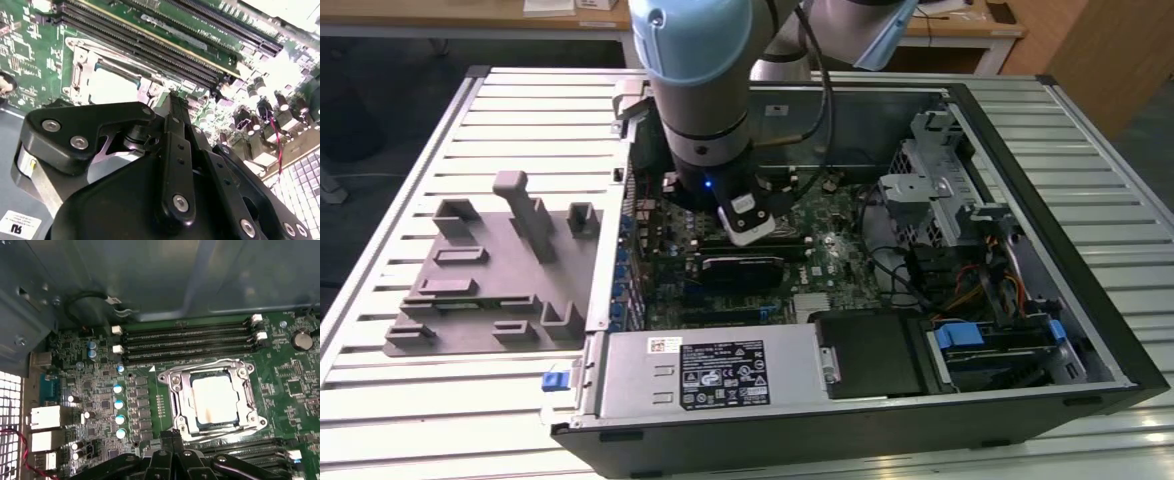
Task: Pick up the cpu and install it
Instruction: 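Install the second cpu locking lever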
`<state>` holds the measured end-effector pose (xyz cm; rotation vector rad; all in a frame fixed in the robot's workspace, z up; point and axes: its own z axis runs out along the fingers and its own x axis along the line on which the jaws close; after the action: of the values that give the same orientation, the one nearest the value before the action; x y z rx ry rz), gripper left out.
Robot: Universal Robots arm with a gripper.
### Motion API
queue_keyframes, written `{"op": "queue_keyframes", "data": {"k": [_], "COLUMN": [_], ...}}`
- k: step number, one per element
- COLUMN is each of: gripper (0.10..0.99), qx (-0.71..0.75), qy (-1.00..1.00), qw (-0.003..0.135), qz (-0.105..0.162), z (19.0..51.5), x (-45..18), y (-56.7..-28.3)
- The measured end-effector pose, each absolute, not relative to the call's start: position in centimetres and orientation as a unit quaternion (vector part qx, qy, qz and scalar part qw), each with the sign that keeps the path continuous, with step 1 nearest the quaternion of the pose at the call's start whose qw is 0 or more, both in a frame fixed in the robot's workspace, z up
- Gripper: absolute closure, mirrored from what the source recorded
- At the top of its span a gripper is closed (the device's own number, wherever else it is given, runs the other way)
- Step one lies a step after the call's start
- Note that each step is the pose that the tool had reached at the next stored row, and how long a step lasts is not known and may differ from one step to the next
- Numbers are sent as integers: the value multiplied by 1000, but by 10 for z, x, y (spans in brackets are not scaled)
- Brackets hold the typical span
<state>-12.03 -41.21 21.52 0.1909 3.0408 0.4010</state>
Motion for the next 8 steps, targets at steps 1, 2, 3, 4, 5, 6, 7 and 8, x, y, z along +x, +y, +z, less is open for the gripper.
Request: {"op": "queue_keyframes", "data": {"k": [1,2,3,4,5,6,7,8], "gripper": [980,980,980,980,980,980,980,980], "qx": [63,64,65,65,66,66,66,66], "qy": [989,990,990,990,990,990,990,990], "qw": [35,35,35,35,35,35,35,35], "qz": [127,125,124,124,124,124,124,123], "z": [215,215,215,215,215,215,215,215], "x": [-119,-118,-116,-113,-110,-107,-104,-102], "y": [-412,-412,-411,-411,-410,-410,-409,-407]}}
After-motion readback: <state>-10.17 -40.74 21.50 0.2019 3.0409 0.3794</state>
